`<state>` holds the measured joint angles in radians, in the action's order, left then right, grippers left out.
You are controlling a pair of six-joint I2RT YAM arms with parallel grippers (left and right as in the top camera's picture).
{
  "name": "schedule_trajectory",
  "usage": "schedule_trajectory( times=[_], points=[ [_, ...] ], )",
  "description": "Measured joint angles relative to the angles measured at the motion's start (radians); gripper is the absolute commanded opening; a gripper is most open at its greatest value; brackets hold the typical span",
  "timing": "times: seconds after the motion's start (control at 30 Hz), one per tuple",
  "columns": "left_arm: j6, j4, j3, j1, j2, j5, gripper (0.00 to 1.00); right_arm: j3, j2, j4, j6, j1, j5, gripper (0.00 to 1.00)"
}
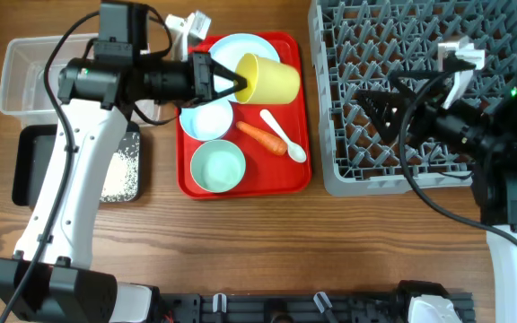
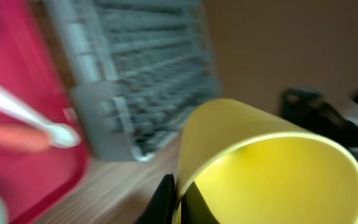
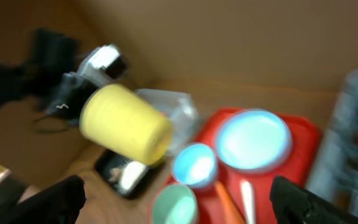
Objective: Sort waste into correct bins and load items into the dishwasher rack
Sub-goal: 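Lift the yellow cup with the left gripper toward the right gripper, grasp it with right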
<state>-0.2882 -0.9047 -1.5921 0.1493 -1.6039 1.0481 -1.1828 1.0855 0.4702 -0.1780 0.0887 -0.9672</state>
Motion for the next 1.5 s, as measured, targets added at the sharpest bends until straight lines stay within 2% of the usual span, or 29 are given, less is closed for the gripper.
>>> schedule_trajectory(
  times=[0.2,0.37,0.77,0.97,1.23,1.5],
  points=[
    [0.022,0.126,0.000,0.000,-0.001,0.252,0.04,-0.008,0.088,-0.116,0.006,-0.010,-0.231,0.96],
    [0.025,0.184,0.000,0.009,-0.001,0.341,0.04,-0.008,0.159,-0.164,0.033,-0.066,-0.339,0.95],
    [0.025,0.188,0.000,0.066,-0.001,0.378,0.04,-0.008,0.167,-0.325,0.051,-0.207,-0.394,0.95],
    [0.025,0.188,0.000,0.097,-0.001,0.382,0.04,-0.008,0.167,-0.354,0.043,-0.232,-0.394,0.83],
    [0.025,0.188,0.000,0.106,-0.001,0.388,0.04,-0.008,0.167,-0.373,0.043,-0.245,-0.394,0.77],
    [0.025,0.188,0.000,0.111,-0.001,0.393,0.04,-0.008,0.167,-0.374,0.042,-0.244,-0.394,0.66]
  ],
)
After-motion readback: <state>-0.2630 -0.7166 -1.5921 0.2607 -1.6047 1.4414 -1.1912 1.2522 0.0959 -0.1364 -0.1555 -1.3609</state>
